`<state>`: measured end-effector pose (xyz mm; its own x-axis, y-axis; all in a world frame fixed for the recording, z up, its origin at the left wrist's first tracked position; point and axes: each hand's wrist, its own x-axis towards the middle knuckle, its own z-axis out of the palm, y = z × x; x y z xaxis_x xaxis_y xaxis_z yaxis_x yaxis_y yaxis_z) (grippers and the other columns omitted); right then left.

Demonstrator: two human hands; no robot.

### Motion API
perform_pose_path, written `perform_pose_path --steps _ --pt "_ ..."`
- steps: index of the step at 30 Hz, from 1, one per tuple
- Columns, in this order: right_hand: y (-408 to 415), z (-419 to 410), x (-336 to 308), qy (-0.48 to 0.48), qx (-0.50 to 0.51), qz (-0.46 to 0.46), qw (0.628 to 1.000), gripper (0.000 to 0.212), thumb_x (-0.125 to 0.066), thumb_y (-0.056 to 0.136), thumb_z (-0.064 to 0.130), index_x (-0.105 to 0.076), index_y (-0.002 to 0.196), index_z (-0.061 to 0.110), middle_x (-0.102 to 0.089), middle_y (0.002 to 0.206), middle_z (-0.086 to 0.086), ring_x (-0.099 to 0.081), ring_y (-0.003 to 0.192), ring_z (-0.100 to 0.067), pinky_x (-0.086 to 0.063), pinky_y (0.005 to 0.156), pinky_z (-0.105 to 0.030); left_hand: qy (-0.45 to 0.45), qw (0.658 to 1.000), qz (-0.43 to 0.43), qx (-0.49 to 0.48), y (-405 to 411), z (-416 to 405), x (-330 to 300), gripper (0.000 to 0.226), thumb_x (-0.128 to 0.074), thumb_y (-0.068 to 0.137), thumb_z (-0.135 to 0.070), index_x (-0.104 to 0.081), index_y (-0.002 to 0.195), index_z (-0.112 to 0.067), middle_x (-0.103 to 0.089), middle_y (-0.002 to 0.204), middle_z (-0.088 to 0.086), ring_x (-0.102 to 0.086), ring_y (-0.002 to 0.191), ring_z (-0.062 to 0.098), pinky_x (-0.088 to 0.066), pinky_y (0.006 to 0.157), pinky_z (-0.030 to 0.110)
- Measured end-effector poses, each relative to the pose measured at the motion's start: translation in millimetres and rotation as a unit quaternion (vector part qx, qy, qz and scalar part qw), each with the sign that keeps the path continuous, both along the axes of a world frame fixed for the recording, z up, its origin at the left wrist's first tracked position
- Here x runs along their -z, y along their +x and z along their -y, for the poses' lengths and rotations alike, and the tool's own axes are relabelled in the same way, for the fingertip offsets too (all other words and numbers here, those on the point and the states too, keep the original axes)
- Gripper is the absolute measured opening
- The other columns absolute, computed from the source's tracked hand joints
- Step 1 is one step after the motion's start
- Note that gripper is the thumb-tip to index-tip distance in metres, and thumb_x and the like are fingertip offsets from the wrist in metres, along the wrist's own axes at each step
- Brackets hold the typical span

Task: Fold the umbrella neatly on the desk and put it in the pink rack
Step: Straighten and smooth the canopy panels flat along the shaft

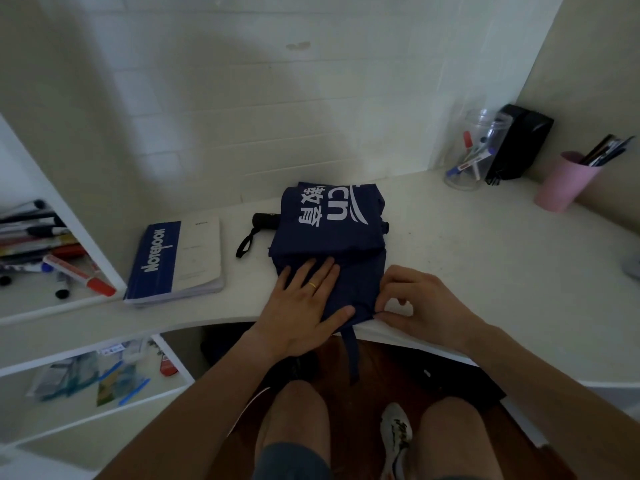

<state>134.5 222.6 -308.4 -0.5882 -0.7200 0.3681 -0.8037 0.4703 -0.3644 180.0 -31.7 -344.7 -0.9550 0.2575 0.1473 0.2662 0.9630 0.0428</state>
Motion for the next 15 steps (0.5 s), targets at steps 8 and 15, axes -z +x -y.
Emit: perform_pose_path --steps 8,15 --pt "7.7 25.3 -2.6 -0.068 0.029 0.025 0.997 0.03 -0.059 0.099 0.029 -0.071 0.125 0.022 -0.069 0.126 0.007 -0.059 0.123 -0.005 -0.048 0.104 -0.024 -0.004 1.0 -0.008 0.006 0.9 1.6 0.8 0.083 -0.012 0.096 -0.073 -0.014 0.162 -0.022 -0.012 0.17 -0.005 -0.012 0.155 0.021 -0.015 0.124 0.054" --pt "6.5 9.7 15.5 0.105 0.078 0.08 0.988 0.048 -0.052 0.101 0.035 -0.045 0.149 0.032 -0.037 0.156 0.018 -0.024 0.147 0.003 -0.026 0.122 -0.025 0.0 1.0 0.001 0.005 0.3 3.2 -0.1 0.086 -0.009 0.094 -0.077 -0.008 0.162 -0.024 -0.007 0.171 -0.007 -0.006 0.156 0.019 -0.012 0.125 0.053"
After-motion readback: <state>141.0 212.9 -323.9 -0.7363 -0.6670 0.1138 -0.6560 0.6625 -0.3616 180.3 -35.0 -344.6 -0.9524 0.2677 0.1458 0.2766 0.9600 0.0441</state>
